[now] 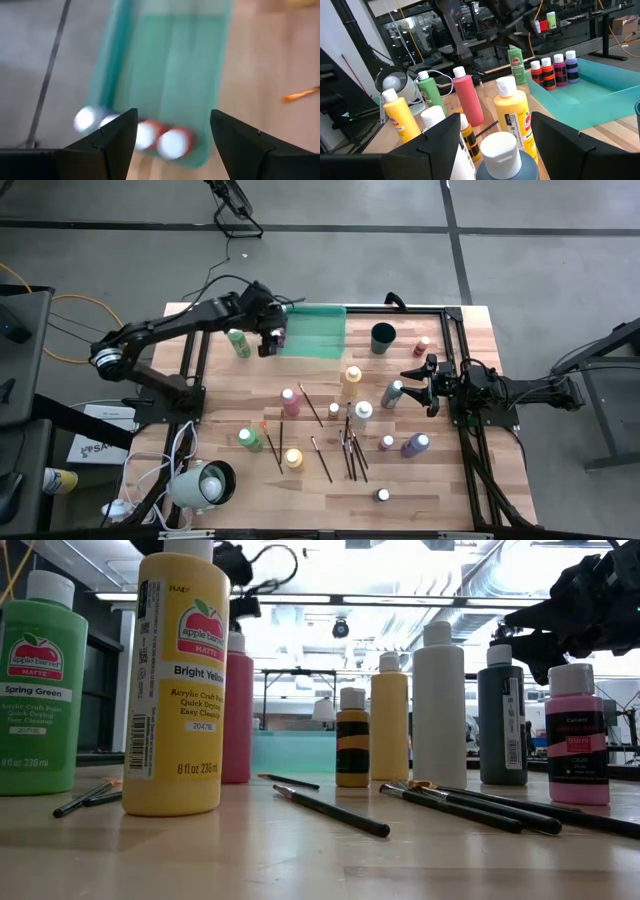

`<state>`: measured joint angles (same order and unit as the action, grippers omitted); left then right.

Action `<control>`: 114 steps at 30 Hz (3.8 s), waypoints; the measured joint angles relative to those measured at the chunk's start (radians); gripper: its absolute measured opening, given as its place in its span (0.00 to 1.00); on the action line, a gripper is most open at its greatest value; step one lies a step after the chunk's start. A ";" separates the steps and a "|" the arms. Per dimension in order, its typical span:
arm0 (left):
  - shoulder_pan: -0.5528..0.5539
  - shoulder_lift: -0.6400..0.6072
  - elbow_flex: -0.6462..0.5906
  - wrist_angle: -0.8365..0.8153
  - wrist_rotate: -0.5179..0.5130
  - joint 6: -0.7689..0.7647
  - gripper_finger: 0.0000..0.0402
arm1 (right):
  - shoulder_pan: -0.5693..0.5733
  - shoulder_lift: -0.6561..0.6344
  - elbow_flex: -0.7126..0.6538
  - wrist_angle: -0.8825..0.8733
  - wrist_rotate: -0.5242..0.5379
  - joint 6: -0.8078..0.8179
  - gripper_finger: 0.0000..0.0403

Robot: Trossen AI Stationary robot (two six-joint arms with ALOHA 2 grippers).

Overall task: Pick & Place Paint Supplies
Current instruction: Put the orange paint bottle into the green bin

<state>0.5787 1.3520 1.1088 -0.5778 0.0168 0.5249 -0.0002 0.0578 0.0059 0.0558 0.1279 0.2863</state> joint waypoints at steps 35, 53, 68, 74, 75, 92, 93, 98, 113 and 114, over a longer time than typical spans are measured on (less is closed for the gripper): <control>-0.237 -0.290 0.044 0.002 0.195 -0.037 0.61 | 0.000 0.000 0.000 0.000 0.000 0.000 0.59; -0.240 -0.304 0.043 0.138 0.175 -0.241 0.61 | 0.000 0.000 0.000 0.045 0.175 0.056 0.59; -0.240 -0.303 0.043 0.134 0.147 -0.244 0.61 | 0.000 0.118 0.216 -0.109 0.850 0.114 0.59; -0.239 -0.303 0.043 0.134 0.146 -0.228 0.61 | -0.001 0.228 0.329 -0.382 0.954 0.374 0.59; -0.239 -0.303 0.043 0.134 0.146 -0.221 0.61 | -0.002 0.247 0.347 -0.436 0.950 0.428 0.59; -0.239 -0.303 0.043 0.134 0.146 -0.162 0.61 | -0.176 0.588 0.425 -0.995 0.501 0.979 0.59; -0.239 -0.303 0.043 0.134 0.146 -0.162 0.61 | -0.183 0.603 0.425 -0.993 0.517 0.947 0.59; -0.239 -0.303 0.043 0.134 0.148 -0.155 0.61 | -0.212 0.708 0.425 -0.968 0.550 0.860 0.59; -0.239 -0.303 0.043 0.133 0.149 -0.152 0.61 | -0.269 1.024 0.422 -0.746 0.480 0.794 0.63; -0.239 -0.303 0.043 0.133 0.149 -0.152 0.61 | -0.274 1.040 0.420 -0.733 0.480 0.803 0.66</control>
<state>0.3399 1.0492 1.1522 -0.4446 0.1657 0.3729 -0.2746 1.0978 0.4261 -0.6772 0.6077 1.0895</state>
